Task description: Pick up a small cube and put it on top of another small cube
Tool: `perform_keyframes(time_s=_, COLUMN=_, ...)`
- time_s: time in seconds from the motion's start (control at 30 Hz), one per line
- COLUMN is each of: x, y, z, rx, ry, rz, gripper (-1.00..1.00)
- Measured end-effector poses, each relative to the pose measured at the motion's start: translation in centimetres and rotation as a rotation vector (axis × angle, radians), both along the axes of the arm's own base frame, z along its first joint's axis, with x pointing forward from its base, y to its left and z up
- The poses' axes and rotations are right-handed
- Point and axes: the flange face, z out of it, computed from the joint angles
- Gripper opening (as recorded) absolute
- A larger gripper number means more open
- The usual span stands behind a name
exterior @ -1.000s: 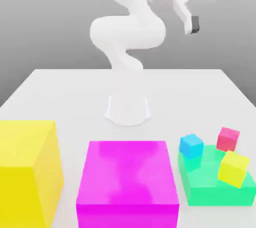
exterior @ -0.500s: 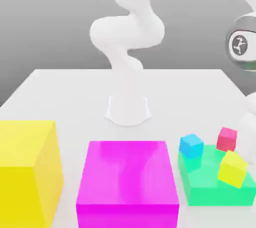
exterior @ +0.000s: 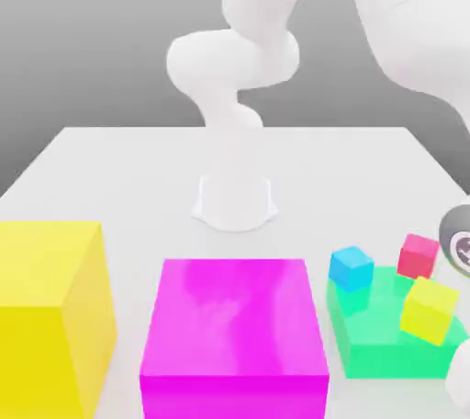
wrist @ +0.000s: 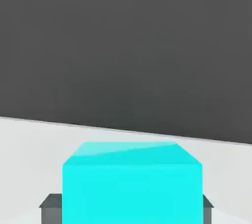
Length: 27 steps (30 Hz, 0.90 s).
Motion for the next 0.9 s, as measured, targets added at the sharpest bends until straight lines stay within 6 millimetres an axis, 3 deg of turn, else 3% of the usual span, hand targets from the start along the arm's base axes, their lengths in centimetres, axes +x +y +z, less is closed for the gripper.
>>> perform_keyframes(time_s=0.13, x=-0.2, y=-0.2, z=5.4, rx=0.001, ry=0.001, rz=0.011, gripper=-1.0)
perform_keyframes(time_s=0.4, x=-5.3, y=-4.4, z=12.1, rx=0.016, ry=0.008, rz=0.272, gripper=-1.0)
perform_keyframes(time_s=0.67, x=-12.0, y=-9.4, z=16.2, rx=0.018, ry=0.006, rz=0.553, gripper=-1.0)
perform_keyframes(time_s=0.9, x=-18.3, y=-14.0, z=17.6, rx=0.009, ry=0.002, rz=0.795, gripper=-1.0)
